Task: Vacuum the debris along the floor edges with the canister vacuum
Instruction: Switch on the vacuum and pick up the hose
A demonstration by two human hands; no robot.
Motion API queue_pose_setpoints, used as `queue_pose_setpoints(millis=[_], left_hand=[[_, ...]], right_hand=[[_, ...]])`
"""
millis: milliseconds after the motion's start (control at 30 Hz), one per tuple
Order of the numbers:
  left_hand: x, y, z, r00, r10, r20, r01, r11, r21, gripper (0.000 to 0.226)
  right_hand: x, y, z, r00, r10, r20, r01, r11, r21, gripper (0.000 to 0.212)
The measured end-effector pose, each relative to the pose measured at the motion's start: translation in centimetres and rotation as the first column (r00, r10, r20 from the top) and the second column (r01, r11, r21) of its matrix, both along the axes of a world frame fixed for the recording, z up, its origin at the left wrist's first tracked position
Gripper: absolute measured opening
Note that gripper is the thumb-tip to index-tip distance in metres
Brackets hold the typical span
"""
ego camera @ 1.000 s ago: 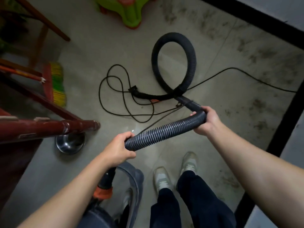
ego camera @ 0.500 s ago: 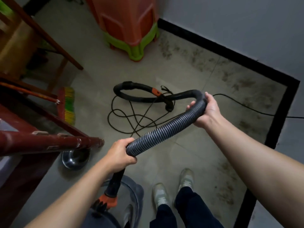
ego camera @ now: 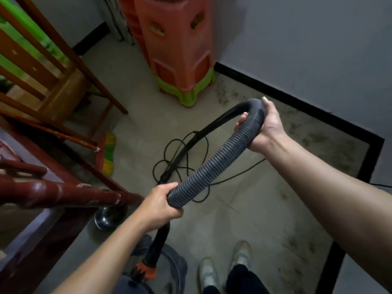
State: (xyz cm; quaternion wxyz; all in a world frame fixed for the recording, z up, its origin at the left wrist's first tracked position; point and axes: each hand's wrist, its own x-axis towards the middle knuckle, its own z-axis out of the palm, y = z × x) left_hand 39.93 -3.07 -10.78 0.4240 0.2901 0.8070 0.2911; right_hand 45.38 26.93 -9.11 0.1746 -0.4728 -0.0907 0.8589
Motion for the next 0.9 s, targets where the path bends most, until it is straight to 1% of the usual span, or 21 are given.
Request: queue_pose_setpoints(millis=[33, 100, 167, 267, 333, 367, 400, 467, 533, 567, 600, 633, 667, 733, 800, 867, 900], left_hand=[[-0.5, -1.1, 0.8, 1.0, 0.009, 0.011, -0.009, 0.999, -0.032, 0.019], [-1.2, -2.5, 2.3, 0.998, 0.06, 0.028, -0.058, 0.995, -0.079, 0.021], [-1.3, -2.0, 4.3, 0.994, 0.1, 0.044, -0.097, 0.993, -0.073, 0.023], [-1.2, 1.8, 8.0, 0.989, 0.132, 0.069, -0.136, 0.989, 0.057, 0.031], [-1.7, 4.4, 10.8, 0.985, 0.168, 0.033, -0.171, 0.972, 0.162, 0.035], [-2.0, 5.1, 12.0, 0.987, 0.163, 0.003, -0.161, 0.968, 0.194, 0.033], [-2.3, 5.6, 13.2, 0.99, 0.141, -0.029, -0.133, 0.972, 0.195, 0.031], [-2.7, 5.3, 15.0, 0.994, 0.091, -0.059, -0.082, 0.987, 0.139, 0.029], [-2.8, 4.0, 15.8, 0.996, 0.065, -0.053, -0.061, 0.996, 0.058, 0.028], [-2.7, 3.2, 16.1, 0.996, 0.066, -0.06, -0.066, 0.998, 0.012, 0.028], [-2.7, 2.4, 16.4, 0.994, 0.077, -0.078, -0.079, 0.996, -0.028, 0.027], [-2.7, 2.0, 16.7, 0.989, 0.091, -0.116, -0.098, 0.993, -0.059, 0.026], [-2.7, 2.0, 17.0, 0.978, 0.105, -0.18, -0.12, 0.99, -0.077, 0.025], [-2.7, 3.6, 18.1, 0.936, 0.156, -0.314, -0.183, 0.981, -0.057, 0.028], [-2.7, 6.8, 19.9, 0.899, 0.19, -0.395, -0.212, 0.977, -0.012, 0.033], [-2.7, 10.2, 22.1, 0.859, 0.133, -0.495, -0.172, 0.985, -0.033, 0.032], [-2.8, 11.4, 23.1, 0.833, 0.104, -0.544, -0.155, 0.987, -0.049, 0.03]], right_hand=[[-0.4, 1.0, 1.0, 0.999, -0.038, 0.011, 0.038, 0.999, 0.006, 0.052], [-1.6, 2.5, 2.9, 0.999, -0.045, 0.028, 0.044, 0.998, 0.041, 0.043], [-2.9, 2.1, 4.9, 0.999, 0.042, -0.009, -0.042, 0.997, 0.063, 0.031], [-3.8, -0.1, 7.1, 0.964, 0.256, -0.077, -0.252, 0.966, 0.06, 0.025], [-3.2, -0.7, 8.0, 0.92, 0.389, -0.053, -0.383, 0.919, 0.096, 0.028], [-2.8, -0.6, 8.4, 0.905, 0.424, -0.04, -0.418, 0.902, 0.105, 0.031], [-2.4, -0.2, 8.9, 0.905, 0.423, -0.043, -0.417, 0.903, 0.099, 0.036], [-1.4, 1.3, 9.5, 0.951, 0.303, -0.065, -0.302, 0.953, 0.023, 0.046], [-0.2, 3.3, 9.7, 0.993, 0.116, -0.008, -0.116, 0.99, -0.08, 0.056], [0.3, 4.3, 9.7, 0.998, 0.037, 0.053, -0.03, 0.992, -0.12, 0.057], [0.7, 5.1, 9.7, 0.994, -0.003, 0.107, 0.019, 0.99, -0.143, 0.055], [0.8, 5.6, 9.9, 0.991, 0.0, 0.133, 0.02, 0.988, -0.15, 0.051], [0.5, 5.7, 10.4, 0.993, 0.032, 0.117, -0.014, 0.988, -0.153, 0.045], [-0.5, 4.7, 12.2, 0.987, 0.161, 0.018, -0.157, 0.978, -0.136, 0.041], [-1.5, 2.6, 14.4, 0.943, 0.325, -0.073, -0.33, 0.941, -0.068, 0.037], [-1.8, 0.9, 16.2, 0.888, 0.439, -0.136, -0.441, 0.897, 0.014, 0.035], [-1.8, 0.7, 17.1, 0.873, 0.463, -0.153, -0.462, 0.886, 0.046, 0.038]])
